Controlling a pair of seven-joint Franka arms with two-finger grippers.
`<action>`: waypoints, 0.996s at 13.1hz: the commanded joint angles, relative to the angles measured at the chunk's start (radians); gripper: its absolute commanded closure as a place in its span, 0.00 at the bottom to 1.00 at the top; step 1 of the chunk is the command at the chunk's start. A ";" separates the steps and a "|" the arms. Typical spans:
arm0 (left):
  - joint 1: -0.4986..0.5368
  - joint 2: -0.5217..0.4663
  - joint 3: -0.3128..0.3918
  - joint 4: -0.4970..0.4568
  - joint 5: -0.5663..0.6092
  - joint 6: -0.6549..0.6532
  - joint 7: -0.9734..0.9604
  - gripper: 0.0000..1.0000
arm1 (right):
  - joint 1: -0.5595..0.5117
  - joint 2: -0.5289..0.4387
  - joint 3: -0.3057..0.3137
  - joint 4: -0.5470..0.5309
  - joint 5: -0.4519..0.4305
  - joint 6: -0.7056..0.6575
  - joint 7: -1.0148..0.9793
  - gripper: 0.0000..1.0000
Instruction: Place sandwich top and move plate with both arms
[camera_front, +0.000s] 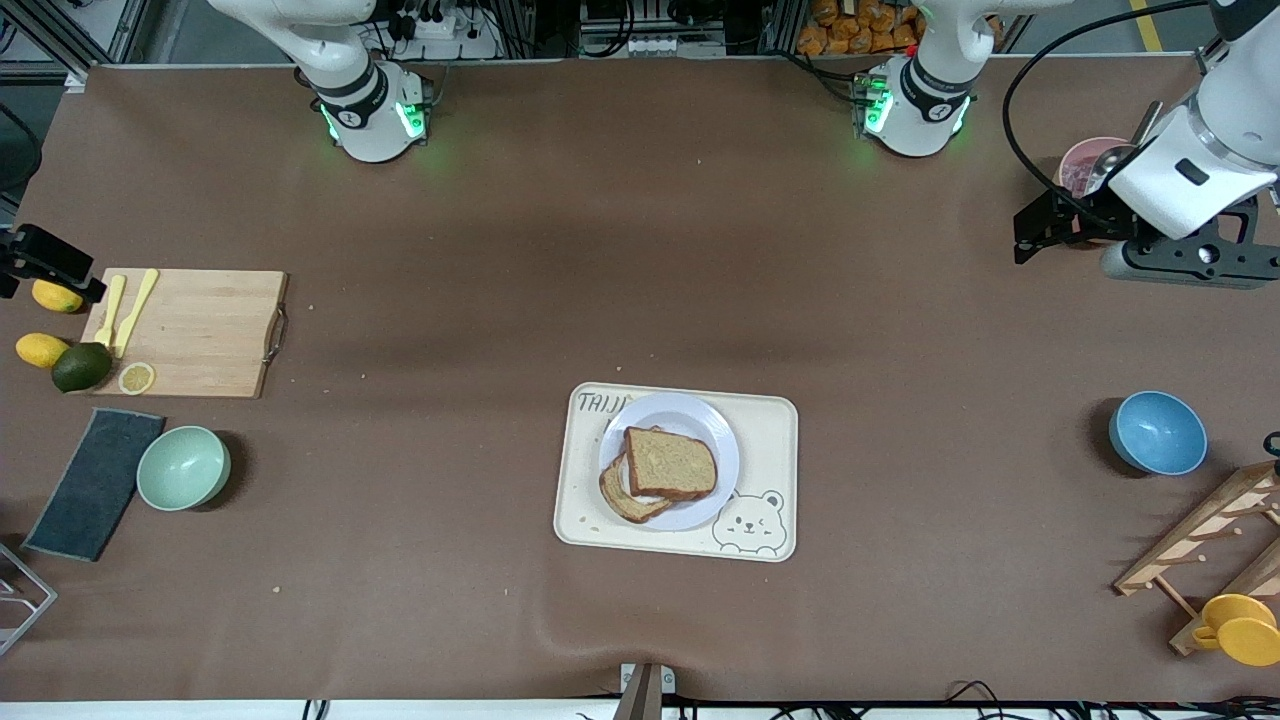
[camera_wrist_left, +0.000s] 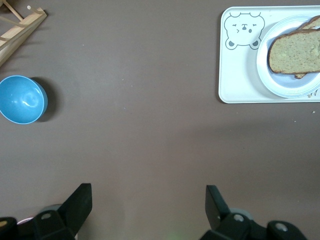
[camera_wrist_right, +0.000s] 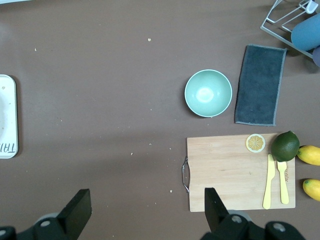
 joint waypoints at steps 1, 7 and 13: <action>-0.016 -0.018 0.007 -0.009 0.080 -0.002 0.081 0.00 | -0.008 0.001 0.012 0.016 -0.014 -0.006 -0.014 0.00; -0.032 -0.030 0.010 -0.006 0.019 0.013 0.079 0.00 | 0.004 -0.002 0.016 0.017 -0.019 -0.013 0.047 0.00; 0.017 -0.027 0.000 0.015 -0.039 0.025 0.074 0.00 | 0.000 0.001 0.013 0.016 -0.017 -0.014 0.047 0.00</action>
